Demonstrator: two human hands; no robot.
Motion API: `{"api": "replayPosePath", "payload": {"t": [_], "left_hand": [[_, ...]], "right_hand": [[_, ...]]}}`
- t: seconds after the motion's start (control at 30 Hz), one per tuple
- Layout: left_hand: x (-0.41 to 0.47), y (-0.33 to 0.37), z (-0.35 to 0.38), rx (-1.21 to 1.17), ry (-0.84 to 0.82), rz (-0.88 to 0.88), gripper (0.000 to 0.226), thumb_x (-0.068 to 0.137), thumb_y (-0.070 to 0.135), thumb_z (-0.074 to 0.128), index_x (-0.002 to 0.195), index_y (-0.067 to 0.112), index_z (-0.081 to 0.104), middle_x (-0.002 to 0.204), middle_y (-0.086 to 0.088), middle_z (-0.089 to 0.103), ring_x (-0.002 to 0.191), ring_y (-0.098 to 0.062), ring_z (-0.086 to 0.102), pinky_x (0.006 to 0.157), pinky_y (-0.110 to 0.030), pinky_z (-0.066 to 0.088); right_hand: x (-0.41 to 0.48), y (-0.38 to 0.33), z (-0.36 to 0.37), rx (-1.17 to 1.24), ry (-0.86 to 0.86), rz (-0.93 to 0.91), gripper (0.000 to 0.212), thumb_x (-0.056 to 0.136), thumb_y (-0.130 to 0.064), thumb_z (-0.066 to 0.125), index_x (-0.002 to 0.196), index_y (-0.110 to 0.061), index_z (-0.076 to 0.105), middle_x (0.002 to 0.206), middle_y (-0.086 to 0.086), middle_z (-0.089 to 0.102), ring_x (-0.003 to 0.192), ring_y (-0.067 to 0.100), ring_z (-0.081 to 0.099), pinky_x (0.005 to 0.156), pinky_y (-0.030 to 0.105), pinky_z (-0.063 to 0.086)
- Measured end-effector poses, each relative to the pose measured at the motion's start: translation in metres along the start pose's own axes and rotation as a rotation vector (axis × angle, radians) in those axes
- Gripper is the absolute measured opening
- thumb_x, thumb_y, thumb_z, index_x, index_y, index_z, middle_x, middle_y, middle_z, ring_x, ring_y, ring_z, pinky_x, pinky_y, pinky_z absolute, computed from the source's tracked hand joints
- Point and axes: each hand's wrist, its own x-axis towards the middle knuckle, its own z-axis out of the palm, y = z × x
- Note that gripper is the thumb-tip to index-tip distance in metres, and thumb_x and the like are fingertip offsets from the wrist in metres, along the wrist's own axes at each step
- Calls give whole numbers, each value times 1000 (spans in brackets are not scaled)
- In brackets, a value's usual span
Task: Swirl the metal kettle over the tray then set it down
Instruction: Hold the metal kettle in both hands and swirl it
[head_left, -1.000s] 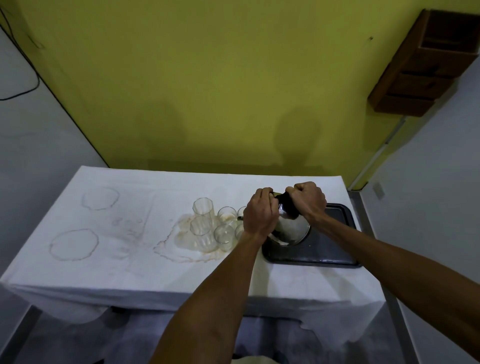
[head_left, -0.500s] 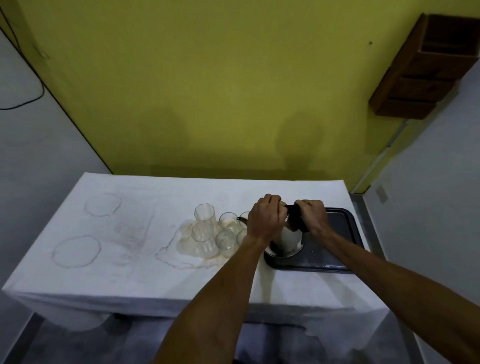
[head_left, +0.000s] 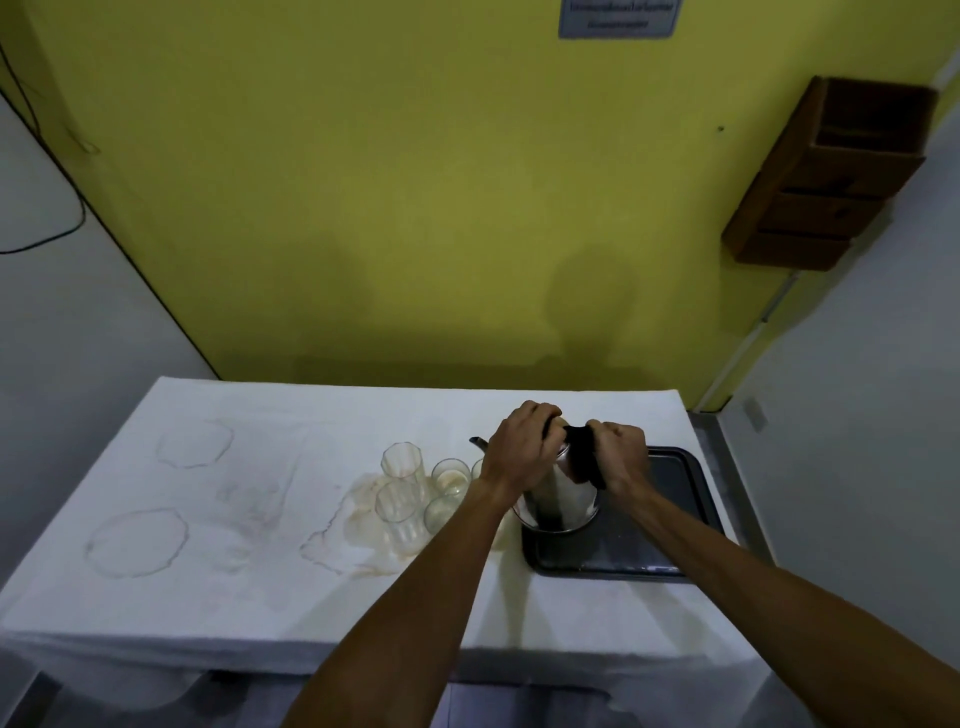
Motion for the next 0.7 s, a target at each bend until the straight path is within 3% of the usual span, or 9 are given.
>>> {"api": "replayPosePath", "payload": {"t": [0.2,0.7], "left_hand": [[0,-1,2,-7,8,-45,45,92,41,26,109,15,59,106,-7,64,97,-27,59,84,-44,49],[0,-3,3,-21,-49,-141,59,90,44,15,118,12,56,116,-11,60,107,-30,55,93,-46,46]], "right_hand": [[1,-14,1,-162,25,-38,38,75,-39,58,71,-1,66,69,15,67,70,37,60,67,38,50],[-1,-26,5,-251,46,-27,33,77,-37,60,70,-5,67,71,11,64,74,38,60,70,37,50]]}}
